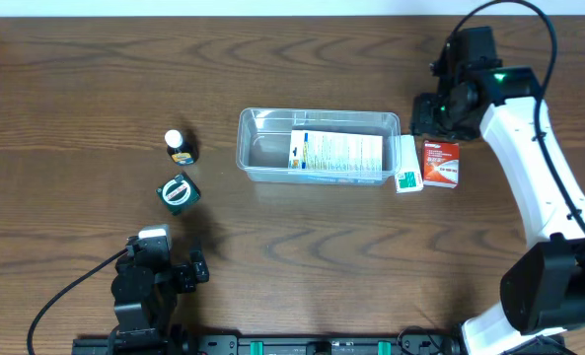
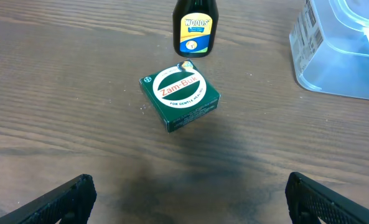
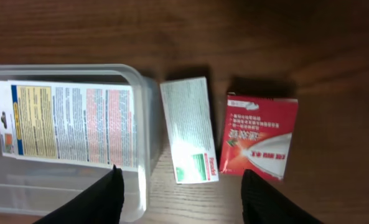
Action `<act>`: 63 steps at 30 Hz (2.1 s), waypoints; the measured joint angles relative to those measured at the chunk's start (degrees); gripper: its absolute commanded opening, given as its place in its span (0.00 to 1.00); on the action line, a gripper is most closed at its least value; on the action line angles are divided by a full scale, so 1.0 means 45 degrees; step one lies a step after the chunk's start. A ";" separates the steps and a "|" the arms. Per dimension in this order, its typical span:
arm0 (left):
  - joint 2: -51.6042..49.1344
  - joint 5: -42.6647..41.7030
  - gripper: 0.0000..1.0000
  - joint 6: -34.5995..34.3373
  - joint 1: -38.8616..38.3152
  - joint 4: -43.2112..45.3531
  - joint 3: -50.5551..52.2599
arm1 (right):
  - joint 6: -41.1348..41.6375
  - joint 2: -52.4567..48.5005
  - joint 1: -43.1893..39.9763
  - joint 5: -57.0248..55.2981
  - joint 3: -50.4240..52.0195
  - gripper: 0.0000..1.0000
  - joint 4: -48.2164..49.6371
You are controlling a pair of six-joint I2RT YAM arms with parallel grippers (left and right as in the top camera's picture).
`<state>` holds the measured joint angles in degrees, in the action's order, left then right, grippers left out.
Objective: Pack container
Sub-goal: 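Grasp the red-and-white medicine box with the right gripper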
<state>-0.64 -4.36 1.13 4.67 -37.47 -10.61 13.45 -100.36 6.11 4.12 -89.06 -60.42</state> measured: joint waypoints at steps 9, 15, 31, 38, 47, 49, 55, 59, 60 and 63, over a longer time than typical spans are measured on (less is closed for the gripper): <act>0.0000 0.0000 0.98 0.0000 -0.0005 0.0000 0.0000 | 0.0316 -0.0301 -0.0330 -0.0408 0.0000 0.88 -0.0024; 0.0000 0.0000 0.98 0.0000 0.0000 0.0000 0.0000 | 0.0073 -0.1341 -0.1273 -0.0549 0.0024 0.86 -0.0083; 0.0000 0.0000 0.98 0.0000 -0.0005 0.0000 0.0000 | -0.0423 -0.4031 -0.1637 -0.0238 0.0233 0.86 0.0219; 0.0000 0.0000 0.98 0.0000 0.0000 0.0000 0.0000 | -0.0379 -0.4289 -0.1943 -0.0243 0.0282 0.80 0.0214; 0.0000 0.0000 0.98 0.0000 0.0000 0.0000 0.0000 | -0.0379 -0.4289 -0.2064 -0.0243 0.1404 0.73 0.1311; 0.0000 0.0000 0.98 0.0000 0.0000 0.0000 0.0000 | -0.0384 -0.4216 -0.2064 -0.0364 0.1613 0.69 0.1486; 0.0000 0.0000 0.98 0.0000 0.0000 0.0000 0.0000 | -0.0340 -0.4148 -0.2069 -0.0384 0.1676 0.65 0.1666; 0.0000 0.0000 0.98 0.0000 -0.0005 0.0000 0.0000 | -0.0340 -0.4007 -0.2069 -0.0335 0.1705 0.63 0.1783; 0.0000 0.0000 0.98 0.0000 -0.0005 0.0000 0.0000 | -0.0369 -0.3915 -0.2069 -0.0335 0.1739 0.62 0.1802; 0.0000 0.0000 0.98 0.0000 -0.0005 0.0000 0.0000 | -0.0471 -0.3385 -0.2064 -0.0321 0.1821 0.59 0.1797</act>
<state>-0.64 -4.36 1.13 4.64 -37.47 -10.61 11.33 -115.59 -3.18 2.68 -80.86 -52.34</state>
